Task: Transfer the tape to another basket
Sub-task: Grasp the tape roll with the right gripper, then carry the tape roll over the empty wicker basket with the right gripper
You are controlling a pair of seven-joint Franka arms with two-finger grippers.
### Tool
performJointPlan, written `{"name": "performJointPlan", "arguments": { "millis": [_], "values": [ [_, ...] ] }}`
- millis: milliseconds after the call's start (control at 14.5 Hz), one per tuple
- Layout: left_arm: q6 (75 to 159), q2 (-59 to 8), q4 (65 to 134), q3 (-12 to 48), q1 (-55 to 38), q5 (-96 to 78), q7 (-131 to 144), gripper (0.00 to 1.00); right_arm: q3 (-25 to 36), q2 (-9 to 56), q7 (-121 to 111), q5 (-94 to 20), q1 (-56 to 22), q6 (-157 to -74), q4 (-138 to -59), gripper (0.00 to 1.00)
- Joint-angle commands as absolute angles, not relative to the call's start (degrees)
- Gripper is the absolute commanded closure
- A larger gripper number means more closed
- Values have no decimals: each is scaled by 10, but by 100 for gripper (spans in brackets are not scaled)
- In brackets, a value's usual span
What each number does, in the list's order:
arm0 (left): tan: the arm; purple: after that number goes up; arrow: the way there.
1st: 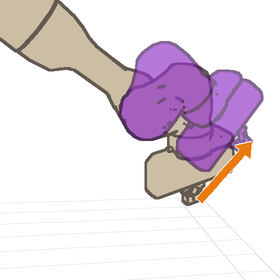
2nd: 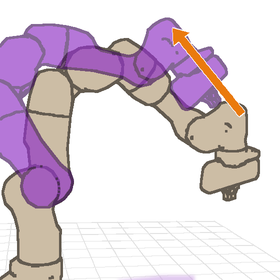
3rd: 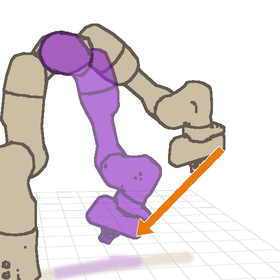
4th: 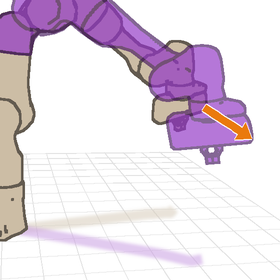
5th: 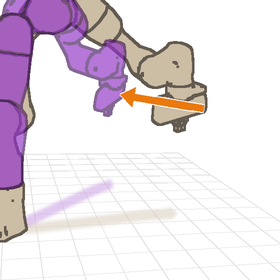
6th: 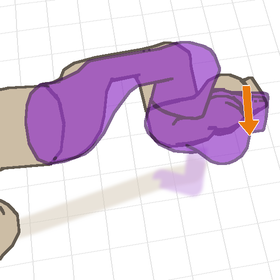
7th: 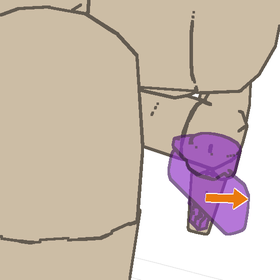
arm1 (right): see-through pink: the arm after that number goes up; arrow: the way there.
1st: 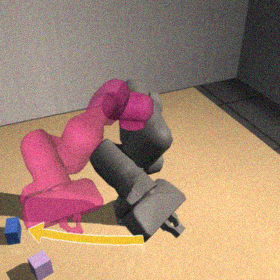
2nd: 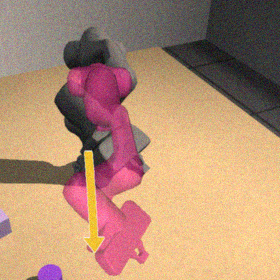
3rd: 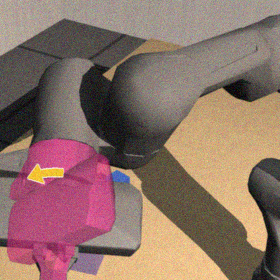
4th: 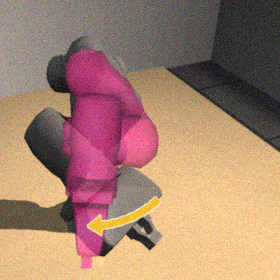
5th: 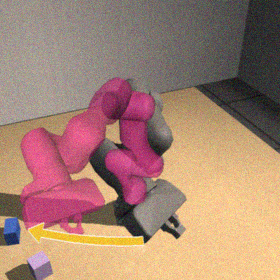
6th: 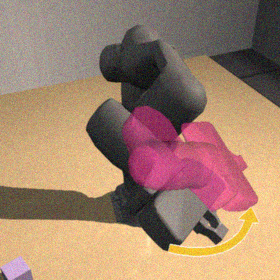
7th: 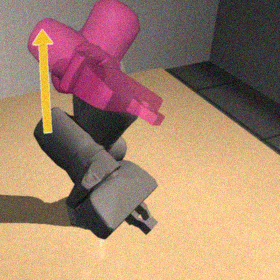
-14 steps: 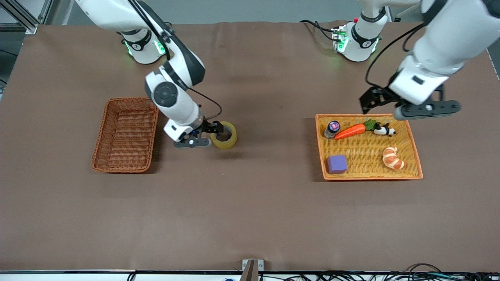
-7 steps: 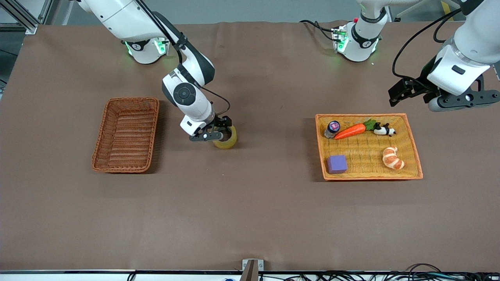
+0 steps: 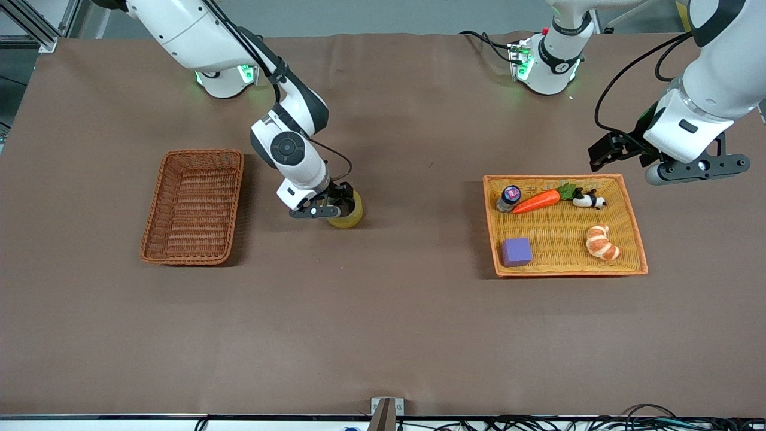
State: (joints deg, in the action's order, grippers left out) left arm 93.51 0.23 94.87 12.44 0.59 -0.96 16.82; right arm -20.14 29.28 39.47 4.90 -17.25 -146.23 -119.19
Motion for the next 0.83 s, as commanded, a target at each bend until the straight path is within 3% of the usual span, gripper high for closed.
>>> {"name": "performJointPlan", "arguments": {
  "millis": [0, 138, 276, 483, 759],
  "values": [
    [951, 5, 950, 126, 11, -21, 154, 2, -205, 308, 418, 64, -172, -1470, -1182, 35],
    [952, 4, 945, 125, 13, -18, 150, 0, -205, 308, 425, 66, -171, -1470, -1182, 73],
    [950, -2, 936, 126, 17, -13, 156, 0, -204, 308, 449, 67, -172, -1468, -1182, 96],
    [947, -2, 925, 125, 25, -13, 153, 0, -204, 298, 477, 69, -156, -1420, -1155, 100],
    [943, 4, 929, 125, 33, -11, 126, 0, -196, 194, 449, 70, -109, -1316, -1142, 100]
  ]
}}
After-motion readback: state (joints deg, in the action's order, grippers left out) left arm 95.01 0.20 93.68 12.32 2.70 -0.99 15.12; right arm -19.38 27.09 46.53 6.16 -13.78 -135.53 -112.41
